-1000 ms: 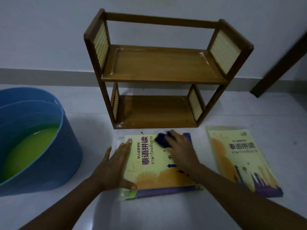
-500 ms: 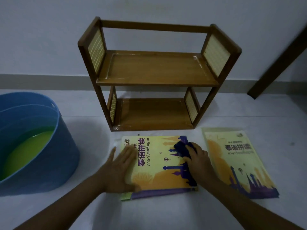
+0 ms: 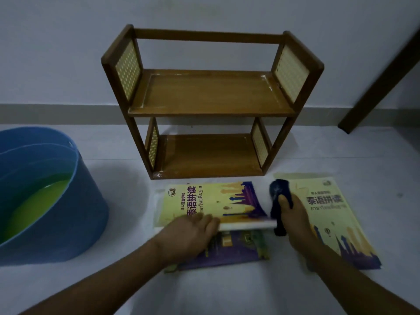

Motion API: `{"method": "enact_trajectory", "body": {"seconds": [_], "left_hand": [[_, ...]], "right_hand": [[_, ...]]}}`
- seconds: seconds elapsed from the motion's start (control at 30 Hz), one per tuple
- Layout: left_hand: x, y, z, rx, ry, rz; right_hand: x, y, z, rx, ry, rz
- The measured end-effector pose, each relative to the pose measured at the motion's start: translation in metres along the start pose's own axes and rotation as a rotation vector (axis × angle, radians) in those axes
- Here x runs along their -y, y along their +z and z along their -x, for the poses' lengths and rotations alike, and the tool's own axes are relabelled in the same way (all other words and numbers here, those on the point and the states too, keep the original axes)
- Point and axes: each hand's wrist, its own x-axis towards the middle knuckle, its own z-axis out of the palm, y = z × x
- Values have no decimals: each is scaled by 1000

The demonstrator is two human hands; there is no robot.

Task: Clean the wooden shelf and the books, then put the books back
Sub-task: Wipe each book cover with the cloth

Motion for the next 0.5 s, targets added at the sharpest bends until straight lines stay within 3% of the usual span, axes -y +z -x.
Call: {"method": "enact_trajectory", "body": {"seconds": [0.13,0.23,0.33,0.43,0.5], "left_hand": [[13,-85,-28,-183,-299,147],[19,-107,-28,-251,-512,483],[21,-77,-19,-291,-679,728],[16,-20,-2,-243,-951,916],[19,10,14,-193,-1076,919]], "right_hand": [[3,-26,-7,-139,-37,-15],[9,-32,-4,-157,-62,-65],[15,-29,0,-141,-95,-85],[19,-17,10,-108,-181,-33],[19,-2,18,-74,-315,81]]}}
